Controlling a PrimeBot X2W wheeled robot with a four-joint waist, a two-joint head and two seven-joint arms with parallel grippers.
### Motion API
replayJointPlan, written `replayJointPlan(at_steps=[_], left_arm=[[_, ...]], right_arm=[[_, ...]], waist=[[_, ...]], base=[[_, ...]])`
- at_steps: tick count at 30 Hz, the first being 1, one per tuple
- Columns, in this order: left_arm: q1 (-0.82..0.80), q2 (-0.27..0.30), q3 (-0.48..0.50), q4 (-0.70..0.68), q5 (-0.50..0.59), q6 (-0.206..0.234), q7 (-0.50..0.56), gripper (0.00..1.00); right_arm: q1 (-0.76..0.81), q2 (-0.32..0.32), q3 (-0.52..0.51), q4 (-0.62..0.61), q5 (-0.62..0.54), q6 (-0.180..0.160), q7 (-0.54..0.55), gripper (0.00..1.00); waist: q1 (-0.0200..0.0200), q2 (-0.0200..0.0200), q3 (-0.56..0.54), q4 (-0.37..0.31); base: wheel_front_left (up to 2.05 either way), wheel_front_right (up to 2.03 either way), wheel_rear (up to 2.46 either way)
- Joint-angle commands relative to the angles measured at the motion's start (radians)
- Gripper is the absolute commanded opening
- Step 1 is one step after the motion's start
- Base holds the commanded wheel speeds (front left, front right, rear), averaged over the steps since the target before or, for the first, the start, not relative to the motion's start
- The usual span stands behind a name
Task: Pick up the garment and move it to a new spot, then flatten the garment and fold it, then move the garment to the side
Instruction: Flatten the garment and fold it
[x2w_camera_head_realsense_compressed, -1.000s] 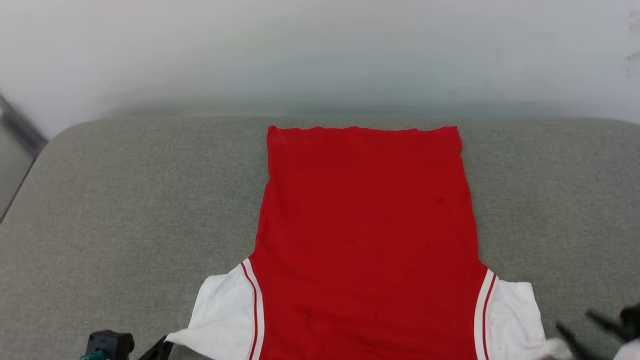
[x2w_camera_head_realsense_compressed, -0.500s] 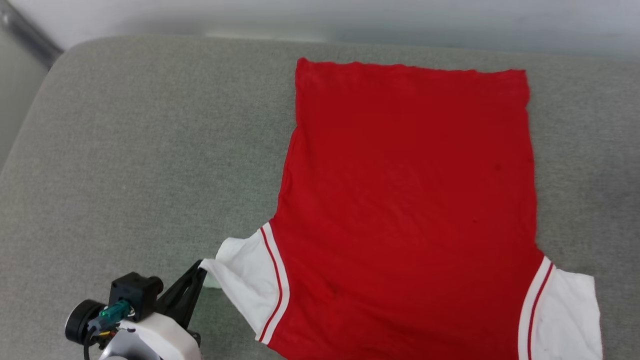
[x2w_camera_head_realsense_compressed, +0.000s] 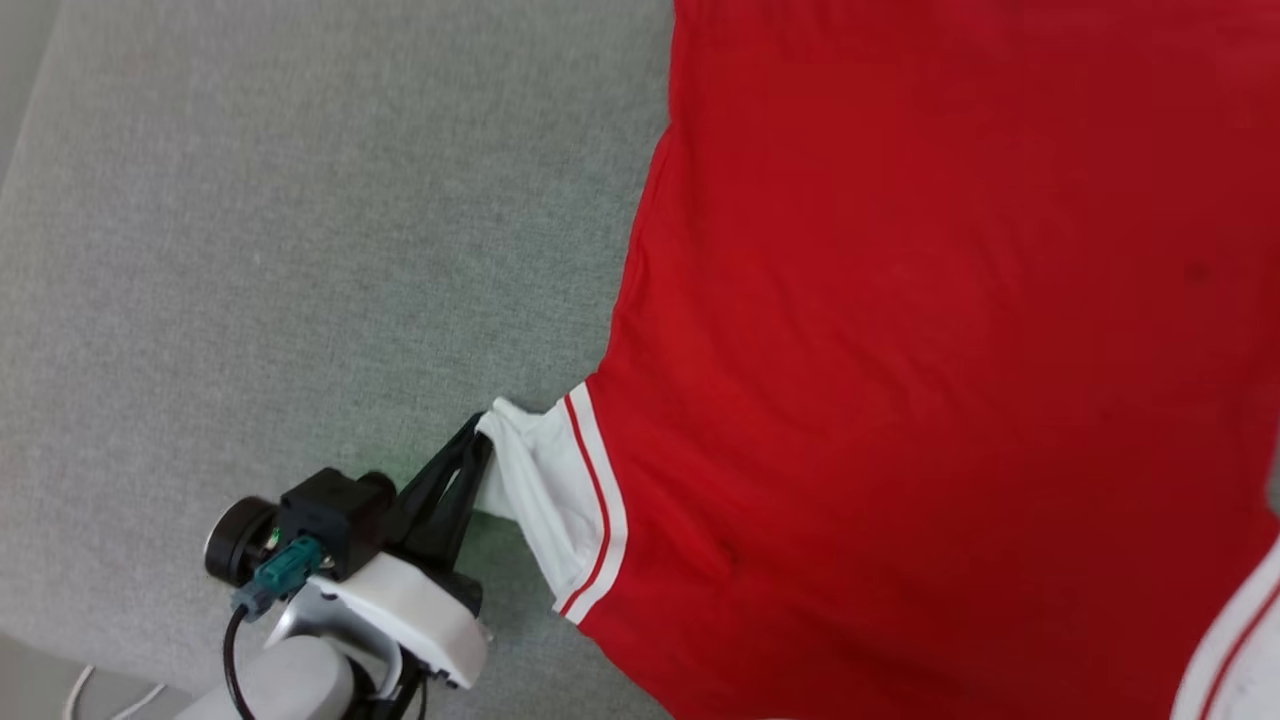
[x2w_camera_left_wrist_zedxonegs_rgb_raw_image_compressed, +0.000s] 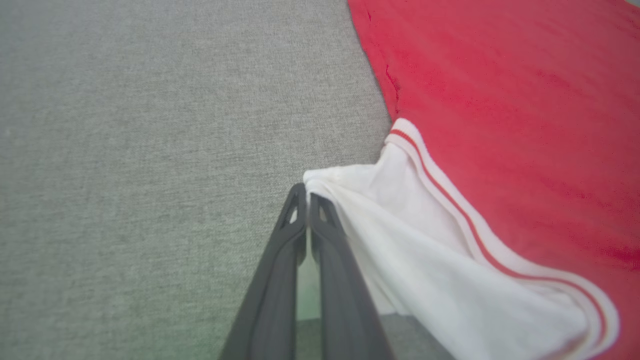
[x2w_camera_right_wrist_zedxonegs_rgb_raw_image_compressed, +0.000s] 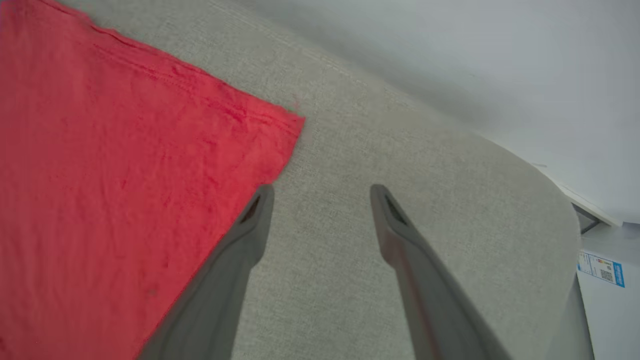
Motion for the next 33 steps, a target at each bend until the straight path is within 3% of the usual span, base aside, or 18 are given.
replayJointPlan(at_steps=[1,7,17,18,19,27,33], left_arm=[[-0.021,-0.013,0.007,-0.008,0.009,0.002,-0.008,0.0],[-0.039,-0.051,0.024,-0.036,0.041,0.005,-0.012,0.0],[-0.02,-0.065,0.044,-0.069,0.09,0.021,-0.01,0.0],[-0.018,-0.065,0.046,-0.071,0.092,0.022,-0.01,0.0],[-0.016,-0.064,0.048,-0.073,0.092,0.023,-0.011,0.0],[0.013,-0.06,0.061,-0.061,0.078,0.033,-0.011,0.0],[0.053,-0.036,0.075,-0.061,0.065,0.051,-0.01,0.0]], right_arm=[[-0.039,0.01,-0.004,0.019,-0.012,-0.001,0.03,1.0],[-0.113,0.056,-0.014,0.094,-0.079,0.0,0.089,1.0],[0.033,0.069,-0.01,0.175,-0.098,0.0,0.114,1.0],[0.04,0.07,-0.013,0.171,-0.099,0.0,0.117,0.31],[0.042,0.07,-0.014,0.165,-0.101,0.0,0.114,0.0],[0.012,0.085,-0.047,0.138,-0.089,0.0,0.019,0.0],[0.069,0.038,0.018,0.086,-0.026,-0.001,-0.058,0.0]], waist=[[-0.0003,0.0,0.082,0.051],[-0.0003,0.0,0.17,0.088],[-0.0003,0.0,0.192,0.107],[-0.0003,0.0,0.192,0.107],[-0.0003,0.0,0.192,0.106],[-0.0003,0.0,0.119,0.074],[-0.0003,0.0,0.008,0.024]], base=[[0.0,0.0,0.0],[0.0,0.0,0.0],[0.0,0.0,0.0],[0.0,0.0,0.0],[0.0,0.0,0.0],[0.0,0.0,0.0],[0.0,0.0,0.0]])
